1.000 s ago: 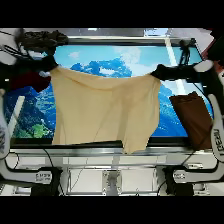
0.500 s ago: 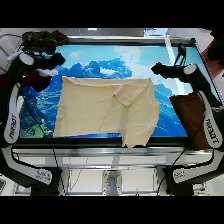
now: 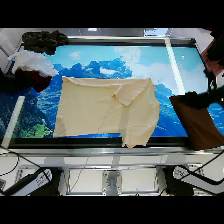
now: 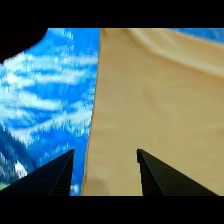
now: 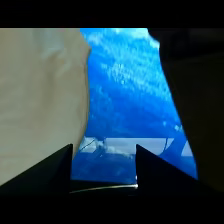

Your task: Fold the shirts.

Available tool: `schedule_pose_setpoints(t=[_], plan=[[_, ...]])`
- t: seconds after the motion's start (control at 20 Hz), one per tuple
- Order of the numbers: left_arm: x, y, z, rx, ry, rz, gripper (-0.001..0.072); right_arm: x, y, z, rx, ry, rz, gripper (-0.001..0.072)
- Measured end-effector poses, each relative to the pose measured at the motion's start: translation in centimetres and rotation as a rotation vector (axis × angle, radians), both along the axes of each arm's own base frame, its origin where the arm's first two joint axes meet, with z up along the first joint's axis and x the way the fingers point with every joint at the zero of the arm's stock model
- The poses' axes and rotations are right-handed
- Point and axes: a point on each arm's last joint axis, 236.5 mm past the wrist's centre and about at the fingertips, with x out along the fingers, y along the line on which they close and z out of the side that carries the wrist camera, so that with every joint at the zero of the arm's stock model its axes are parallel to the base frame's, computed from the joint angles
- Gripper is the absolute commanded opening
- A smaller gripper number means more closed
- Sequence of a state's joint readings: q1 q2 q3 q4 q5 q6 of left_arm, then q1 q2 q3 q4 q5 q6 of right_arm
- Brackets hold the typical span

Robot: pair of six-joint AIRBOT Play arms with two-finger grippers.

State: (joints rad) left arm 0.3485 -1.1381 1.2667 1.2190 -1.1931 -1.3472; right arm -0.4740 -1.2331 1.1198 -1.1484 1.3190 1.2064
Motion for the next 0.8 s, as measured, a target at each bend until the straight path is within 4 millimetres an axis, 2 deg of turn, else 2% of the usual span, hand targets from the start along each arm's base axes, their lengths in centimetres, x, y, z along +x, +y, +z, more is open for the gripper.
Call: schedule_pose_setpoints(t=[0.1, 0.2, 0.25, 0.35, 0.5, 0.8], plan=[[-4.6, -0.7, -4.8, -0.055, 0.097, 0.051, 0.0470, -3.8, 1.4, -2.8, 0.098, 0.072, -0.044, 0.0454], [-8.6, -2.2, -9.5, -0.126, 0.201, 0.091, 0.0470, -6.9, 3.8, -5.5, 0.205, 0.143, -0.077, 0.0454], [-10.2, -2.8, -11.4, -0.154, 0.246, 0.106, 0.0470, -8.0, 5.2, -6.6, 0.260, 0.170, -0.092, 0.0454], [-12.7, -4.1, -14.3, -0.211, 0.320, 0.140, 0.0470, -9.0, 7.1, -8.2, 0.332, 0.188, -0.132, 0.0454], [-14.8, -5.1, -16.8, -0.269, 0.385, 0.214, 0.0470, -9.6, 9.2, -9.4, 0.401, 0.194, -0.173, 0.0454], [-17.0, -5.9, -18.7, -0.325, 0.479, 0.313, 0.0470, -10.1, 10.6, -9.7, 0.452, 0.201, -0.181, 0.0454]])
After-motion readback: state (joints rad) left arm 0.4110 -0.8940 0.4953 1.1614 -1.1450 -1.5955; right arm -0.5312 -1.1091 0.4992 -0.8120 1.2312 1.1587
